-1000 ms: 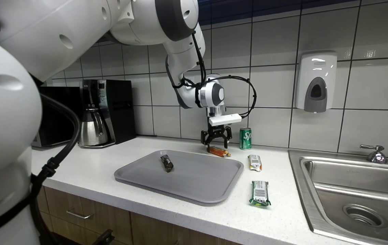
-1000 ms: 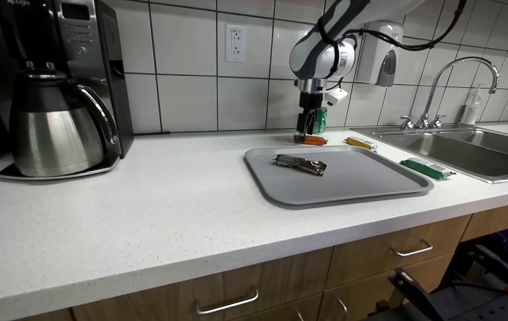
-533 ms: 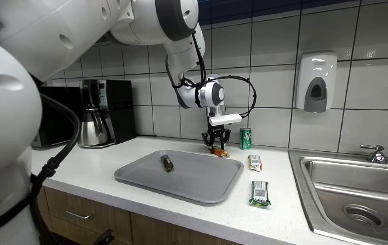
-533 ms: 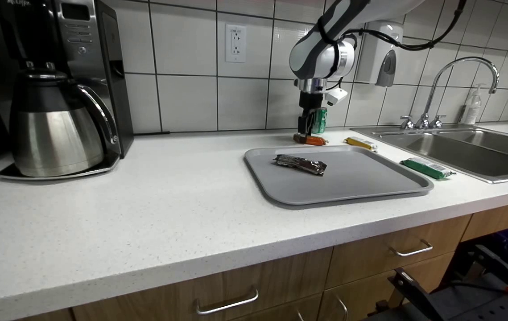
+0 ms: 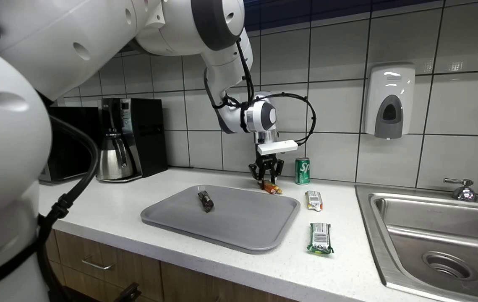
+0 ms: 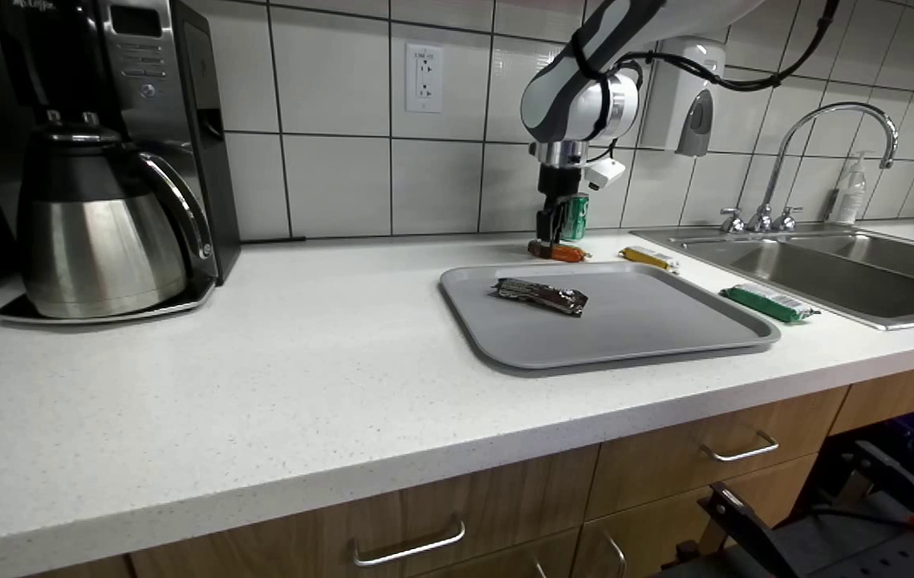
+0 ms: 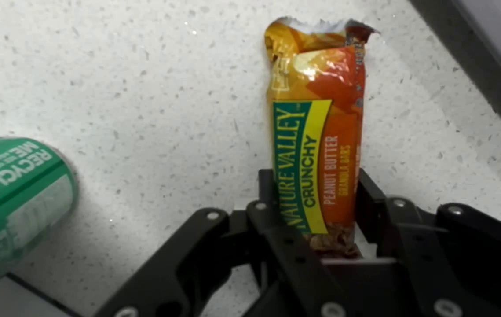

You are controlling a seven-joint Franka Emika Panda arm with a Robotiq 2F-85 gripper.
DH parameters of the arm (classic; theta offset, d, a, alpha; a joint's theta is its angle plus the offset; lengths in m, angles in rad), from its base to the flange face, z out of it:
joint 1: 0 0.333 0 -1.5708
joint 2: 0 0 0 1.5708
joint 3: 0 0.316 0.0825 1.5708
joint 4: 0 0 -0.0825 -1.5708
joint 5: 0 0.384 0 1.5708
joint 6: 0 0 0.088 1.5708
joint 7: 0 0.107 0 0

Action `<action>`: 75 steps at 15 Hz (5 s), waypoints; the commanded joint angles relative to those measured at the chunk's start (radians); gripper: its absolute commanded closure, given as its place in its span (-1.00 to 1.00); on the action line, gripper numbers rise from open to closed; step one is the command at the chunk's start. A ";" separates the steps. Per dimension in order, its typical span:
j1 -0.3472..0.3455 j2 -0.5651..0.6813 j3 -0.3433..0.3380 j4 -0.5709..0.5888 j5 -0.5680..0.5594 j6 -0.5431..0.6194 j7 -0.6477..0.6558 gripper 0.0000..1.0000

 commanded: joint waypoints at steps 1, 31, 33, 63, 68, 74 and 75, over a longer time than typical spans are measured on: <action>0.011 -0.026 -0.009 0.002 0.000 -0.050 0.027 0.61; 0.132 -0.453 -0.026 -0.589 -0.052 0.024 0.452 0.61; 0.133 -0.454 -0.025 -0.605 -0.057 0.026 0.461 0.61; 0.155 -0.502 -0.058 -0.633 -0.100 0.062 0.526 -1.00; 0.133 -0.491 -0.106 -0.608 -0.097 0.070 0.575 -1.00; 0.100 -0.461 -0.167 -0.569 -0.103 0.070 0.646 -1.00; 0.091 -0.455 -0.173 -0.562 -0.093 0.068 0.650 -1.00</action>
